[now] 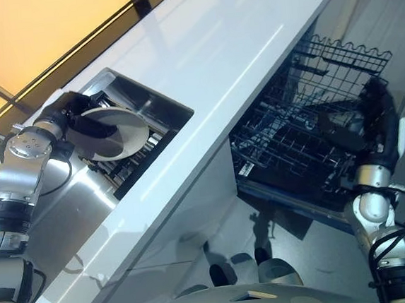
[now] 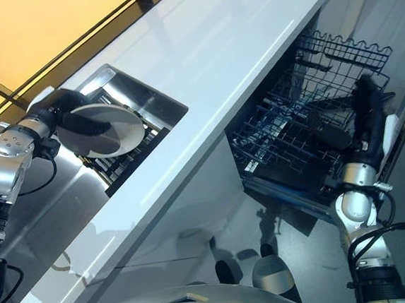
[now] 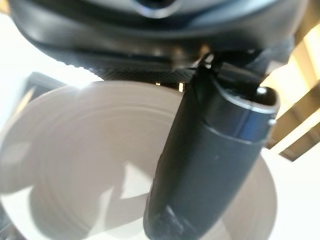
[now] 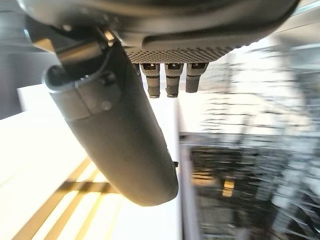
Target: Pick up plates and place into dishwasher.
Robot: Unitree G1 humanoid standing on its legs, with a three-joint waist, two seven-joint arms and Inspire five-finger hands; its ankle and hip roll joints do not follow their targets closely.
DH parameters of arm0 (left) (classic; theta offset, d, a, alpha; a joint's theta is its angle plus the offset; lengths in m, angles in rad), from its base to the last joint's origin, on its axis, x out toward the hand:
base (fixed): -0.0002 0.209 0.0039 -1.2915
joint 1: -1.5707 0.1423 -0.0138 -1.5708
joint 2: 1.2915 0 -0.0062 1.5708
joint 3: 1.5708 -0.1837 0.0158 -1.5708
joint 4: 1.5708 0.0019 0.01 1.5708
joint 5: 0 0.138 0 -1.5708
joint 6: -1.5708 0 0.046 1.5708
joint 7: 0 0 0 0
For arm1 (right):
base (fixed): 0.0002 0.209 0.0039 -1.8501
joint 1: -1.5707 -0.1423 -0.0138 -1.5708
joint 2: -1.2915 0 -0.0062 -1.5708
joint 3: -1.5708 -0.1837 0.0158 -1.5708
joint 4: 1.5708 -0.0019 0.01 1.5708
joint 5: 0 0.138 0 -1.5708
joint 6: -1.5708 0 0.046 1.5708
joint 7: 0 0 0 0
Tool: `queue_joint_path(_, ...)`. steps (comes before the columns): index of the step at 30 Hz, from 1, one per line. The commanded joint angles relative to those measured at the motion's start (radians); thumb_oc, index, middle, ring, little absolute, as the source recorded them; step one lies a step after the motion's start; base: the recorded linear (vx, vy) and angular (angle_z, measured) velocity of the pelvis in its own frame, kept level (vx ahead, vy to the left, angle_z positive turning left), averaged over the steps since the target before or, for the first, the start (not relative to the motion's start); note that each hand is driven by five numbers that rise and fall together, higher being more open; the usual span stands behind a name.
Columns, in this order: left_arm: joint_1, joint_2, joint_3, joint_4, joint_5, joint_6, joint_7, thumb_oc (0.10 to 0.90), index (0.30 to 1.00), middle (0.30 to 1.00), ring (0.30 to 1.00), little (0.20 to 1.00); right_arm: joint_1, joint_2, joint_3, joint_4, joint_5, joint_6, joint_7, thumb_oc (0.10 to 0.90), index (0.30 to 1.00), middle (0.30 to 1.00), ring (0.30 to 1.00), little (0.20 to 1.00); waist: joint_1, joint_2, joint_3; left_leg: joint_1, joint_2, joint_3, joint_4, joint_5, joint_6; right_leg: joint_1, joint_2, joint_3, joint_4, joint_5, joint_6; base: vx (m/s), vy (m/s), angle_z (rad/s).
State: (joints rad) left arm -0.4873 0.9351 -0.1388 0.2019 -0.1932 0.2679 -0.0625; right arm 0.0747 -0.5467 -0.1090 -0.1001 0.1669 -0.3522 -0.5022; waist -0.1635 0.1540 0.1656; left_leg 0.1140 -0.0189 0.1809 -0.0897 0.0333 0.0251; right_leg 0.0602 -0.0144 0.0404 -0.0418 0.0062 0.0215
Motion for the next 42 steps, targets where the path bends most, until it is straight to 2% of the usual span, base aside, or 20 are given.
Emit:
queue_joint_path(1,-0.086,0.132,0.152,-0.124,0.162,-0.179,0.236,0.100,0.300,0.300,0.300,0.200,-0.206,-0.088,-0.037,-0.193,-0.169,-0.193,0.016,0.800,0.900,0.900,0.900,0.900,0.038,-0.057,-0.085,-0.002,-0.080,-0.036,0.021,-0.089,0.007,-0.018,0.018,-0.074,0.065,-0.063,0.073,-0.07,-0.042,0.05)
queue_joint_path(3,-0.058,0.117,0.179,-0.194,0.222,-0.216,0.283,0.100,0.300,0.300,0.300,0.200,-0.255,-0.124,-0.006,-0.225,-0.181,-0.146,0.124,0.800,0.900,0.900,0.900,0.900,0.060,-0.070,-0.090,-0.005,-0.080,-0.050,0.025,-0.090,0.004,-0.012,0.016,-0.086,0.065,-0.066,0.070,-0.05,-0.046,0.07)
queue_joint_path(5,-0.024,0.100,0.210,-0.267,0.303,-0.250,0.319,0.100,0.300,0.300,0.300,0.200,-0.287,-0.161,0.030,-0.258,-0.089,-0.071,0.305,0.800,0.900,0.900,0.900,0.900,0.078,-0.087,-0.093,-0.007,-0.080,-0.063,0.027,-0.089,0.002,-0.007,0.014,-0.101,0.067,-0.070,0.065,-0.04,-0.050,0.18)
queue_joint_path(8,0.036,0.087,0.253,-0.327,0.356,-0.324,0.357,0.100,0.300,0.300,0.300,0.200,-0.302,-0.186,0.064,-0.283,-0.026,0.025,0.476,0.800,0.900,0.900,0.900,0.900,0.097,-0.106,-0.099,-0.009,-0.078,-0.078,0.027,-0.087,-0.002,-0.001,0.011,-0.118,0.069,-0.074,0.062,-0.03,-0.039,0.17)
queue_joint_path(11,0.061,0.071,0.256,-0.380,0.382,-0.393,0.381,0.100,0.300,0.300,0.300,0.200,-0.334,-0.193,0.121,-0.289,0.028,0.130,0.589,0.800,0.900,0.900,0.900,0.900,0.116,-0.121,-0.102,-0.008,-0.076,-0.092,0.025,-0.083,-0.005,0.004,0.009,-0.136,0.072,-0.076,0.059,-0.03,-0.032,0.25)
queue_joint_path(14,0.050,0.042,0.221,-0.423,0.382,-0.429,0.365,0.100,0.300,0.300,0.300,0.200,-0.385,-0.181,0.189,-0.277,0.067,0.202,0.625,0.800,0.900,0.900,0.900,0.900,0.131,-0.132,-0.103,-0.005,-0.074,-0.106,0.023,-0.080,-0.007,0.010,0.007,-0.149,0.077,-0.078,0.057,-0.02,-0.031,0.22)
queue_joint_path(18,0.007,-0.015,0.129,-0.471,0.402,-0.452,0.311,0.100,0.300,0.300,0.300,0.200,-0.456,-0.121,0.287,-0.250,0.066,0.239,0.627,0.800,0.900,0.900,0.900,0.900,0.149,-0.140,-0.101,0.003,-0.074,-0.120,0.021,-0.080,-0.008,0.020,0.005,-0.165,0.081,-0.080,0.057,0.00,-0.029,0.19)
queue_joint_path(27,-0.052,-0.118,-0.003,-0.507,0.381,-0.465,0.217,0.100,0.300,0.300,0.300,0.200,-0.520,-0.010,0.369,-0.226,0.045,0.227,0.524,0.800,0.900,0.900,0.900,0.900,0.158,-0.142,-0.096,0.013,-0.069,-0.122,0.018,-0.082,-0.009,0.032,0.004,-0.184,0.081,-0.079,0.060,0.00,-0.015,0.05)
queue_joint_path(30,-0.058,-0.142,-0.031,-0.509,0.346,-0.459,0.191,0.100,0.300,0.300,0.300,0.200,-0.533,0.013,0.384,-0.223,0.028,0.232,0.498,0.800,0.900,0.900,0.900,0.900,0.159,-0.140,-0.095,0.015,-0.070,-0.123,0.018,-0.082,-0.008,0.034,0.004,-0.184,0.080,-0.080,0.061,0.00,-0.013,0.05)
queue_joint_path(36,-0.048,-0.203,-0.074,-0.513,0.306,-0.441,0.156,0.100,0.300,0.300,0.300,0.200,-0.540,0.063,0.391,-0.209,-0.057,0.198,0.360,0.800,0.900,0.900,0.900,0.900,0.158,-0.136,-0.091,0.020,-0.069,-0.121,0.016,-0.084,-0.006,0.039,0.006,-0.184,0.073,-0.077,0.060,0.00,0.000,0.00)
queue_joint_path(41,-0.016,-0.234,-0.077,-0.533,0.306,-0.437,0.147,0.100,0.300,0.300,0.300,0.200,-0.529,0.069,0.391,-0.215,-0.043,0.195,0.368,0.800,0.900,0.900,0.900,0.900,0.155,-0.133,-0.085,0.021,-0.069,-0.115,0.016,-0.084,-0.007,0.041,0.006,-0.183,0.065,-0.071,0.060,0.00,0.000,0.00)
queue_joint_path(42,-0.011,-0.233,-0.075,-0.537,0.312,-0.436,0.151,0.100,0.300,0.300,0.300,0.200,-0.527,0.067,0.391,-0.213,-0.031,0.190,0.366,0.701,0.815,0.815,0.815,0.801,0.154,-0.132,-0.083,0.022,-0.069,-0.114,0.015,-0.083,-0.009,0.042,0.007,-0.181,0.065,-0.071,0.060,0.00,0.000,0.00)
